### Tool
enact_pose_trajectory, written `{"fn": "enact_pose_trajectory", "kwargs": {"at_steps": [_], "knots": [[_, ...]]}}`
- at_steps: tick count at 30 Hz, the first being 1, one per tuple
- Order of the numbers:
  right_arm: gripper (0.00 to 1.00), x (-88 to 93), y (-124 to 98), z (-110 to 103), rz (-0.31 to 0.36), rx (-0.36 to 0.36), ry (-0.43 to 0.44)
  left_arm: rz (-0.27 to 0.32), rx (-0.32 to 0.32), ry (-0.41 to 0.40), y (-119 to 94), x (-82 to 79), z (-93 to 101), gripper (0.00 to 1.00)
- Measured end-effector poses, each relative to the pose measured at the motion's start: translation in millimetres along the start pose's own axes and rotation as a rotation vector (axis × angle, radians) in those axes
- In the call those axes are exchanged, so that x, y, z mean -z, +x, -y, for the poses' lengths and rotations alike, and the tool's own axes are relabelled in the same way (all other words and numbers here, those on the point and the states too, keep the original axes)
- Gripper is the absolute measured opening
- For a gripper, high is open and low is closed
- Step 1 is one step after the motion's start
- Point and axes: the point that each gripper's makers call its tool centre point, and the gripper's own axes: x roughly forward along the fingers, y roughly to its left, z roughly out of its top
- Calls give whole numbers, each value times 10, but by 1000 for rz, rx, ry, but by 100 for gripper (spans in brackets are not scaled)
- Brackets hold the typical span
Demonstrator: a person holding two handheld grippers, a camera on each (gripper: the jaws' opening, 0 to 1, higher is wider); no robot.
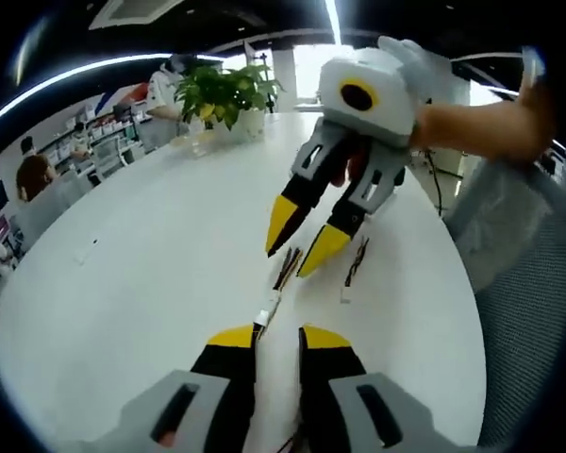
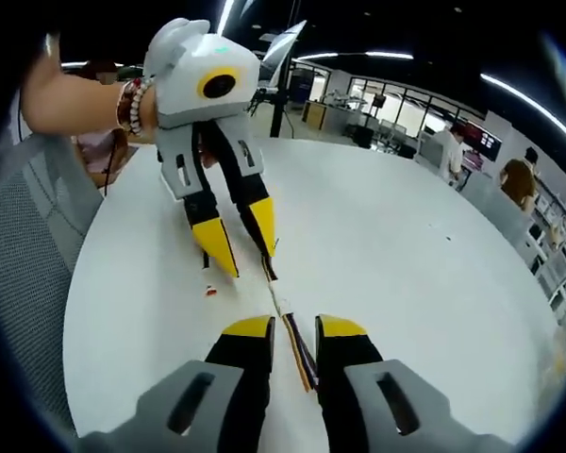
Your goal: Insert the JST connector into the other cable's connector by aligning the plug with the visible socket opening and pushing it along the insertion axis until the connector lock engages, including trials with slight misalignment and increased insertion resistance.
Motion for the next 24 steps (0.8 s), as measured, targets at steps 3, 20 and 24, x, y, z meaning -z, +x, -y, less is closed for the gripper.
{"fn": "enact_pose_trajectory", "kwargs": {"at_steps": [3, 20, 24], "knots": [[15, 2, 8, -80, -10, -34, -9, -25, -17, 22, -8, 14, 2, 11], [16, 108, -48, -320, -77, -134, -17, -73, 11, -9, -129, 184, 250, 12], [15, 190, -50, -359, -101, -153, -3, -75, 23, -5, -136, 194, 281, 12]]}}
